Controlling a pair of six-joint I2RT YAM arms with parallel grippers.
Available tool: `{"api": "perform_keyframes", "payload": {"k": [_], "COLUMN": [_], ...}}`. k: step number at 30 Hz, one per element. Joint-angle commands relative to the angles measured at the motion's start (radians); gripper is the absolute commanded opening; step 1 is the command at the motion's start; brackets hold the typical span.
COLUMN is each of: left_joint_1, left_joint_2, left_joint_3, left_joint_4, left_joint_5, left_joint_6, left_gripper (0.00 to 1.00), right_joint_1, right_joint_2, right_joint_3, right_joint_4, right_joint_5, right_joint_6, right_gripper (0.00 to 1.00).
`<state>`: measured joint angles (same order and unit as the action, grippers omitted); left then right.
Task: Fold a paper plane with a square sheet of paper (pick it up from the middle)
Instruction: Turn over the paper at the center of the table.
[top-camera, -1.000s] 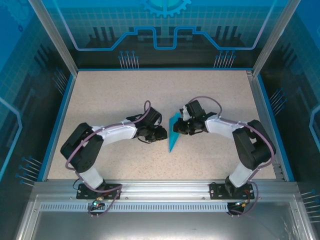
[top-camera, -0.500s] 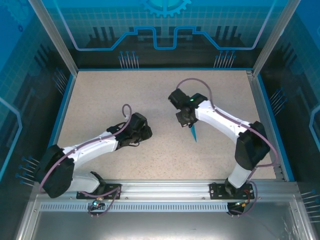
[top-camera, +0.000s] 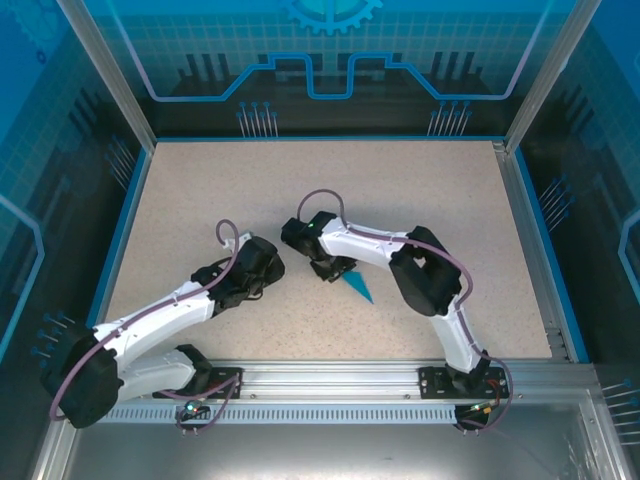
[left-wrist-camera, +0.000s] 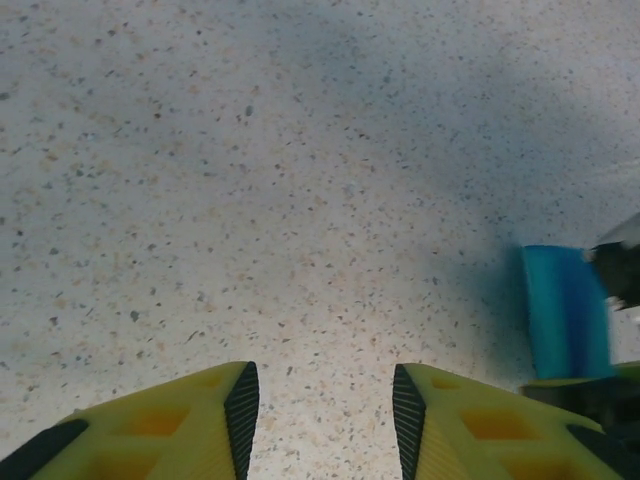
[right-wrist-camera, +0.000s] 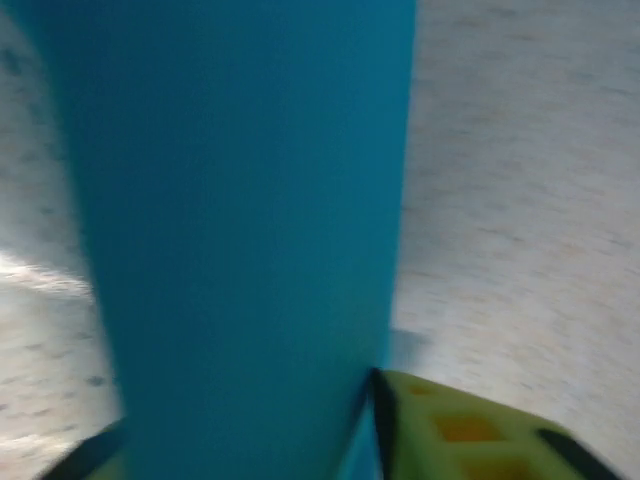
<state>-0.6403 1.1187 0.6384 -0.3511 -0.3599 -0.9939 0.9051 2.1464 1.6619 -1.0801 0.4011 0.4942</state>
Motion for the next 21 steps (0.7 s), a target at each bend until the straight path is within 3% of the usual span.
{"api": "perform_keyframes", "payload": {"k": [1, 4, 7, 10, 11, 15, 17, 21], "left_joint_1": [0.008, 0.007, 0.008, 0.008, 0.008, 0.007, 0.007, 0.007], "left_joint_2": [-0.013, -0.004, 0.020, 0.062, 0.078, 0.169, 0.214, 0.261], "left_joint_3": [-0.008, 0.006, 0.021, 0.032, 0.039, 0.085, 0.105, 0.117], "left_joint_4": [-0.025, -0.029, -0.025, 0.012, 0.024, 0.068, 0.082, 0.123], "left_joint_5": [-0.022, -0.003, 0.023, 0.072, 0.090, 0.191, 0.239, 0.307], "left_joint_6": [-0.016, 0.007, 0.030, 0.051, 0.056, 0.096, 0.103, 0.091], "left_gripper": [0.44, 0.46, 0.47, 0.47, 0.47, 0.47, 0.47, 0.47], "right_joint_1": [0.008, -0.021, -0.081, -0.180, -0.215, -0.326, -0.345, -0.376], "right_joint_2": [-0.054, -0.207, -0.380, -0.504, -0.522, -0.490, -0.442, -0.333], "right_joint_3": [0.013, -0.110, -0.277, -0.430, -0.469, -0.550, -0.538, -0.490], "right_joint_4": [0.104, 0.259, 0.420, 0.572, 0.618, 0.737, 0.752, 0.740], "right_joint_5": [-0.244, -0.401, -0.553, -0.725, -0.783, -0.988, -1.060, -1.105], "right_joint_6": [-0.016, -0.042, -0.046, -0.032, -0.029, -0.035, -0.059, -0.089], "right_gripper": [0.56, 0.73, 0.79, 0.79, 0.76, 0.42, 0.32, 0.24]}}
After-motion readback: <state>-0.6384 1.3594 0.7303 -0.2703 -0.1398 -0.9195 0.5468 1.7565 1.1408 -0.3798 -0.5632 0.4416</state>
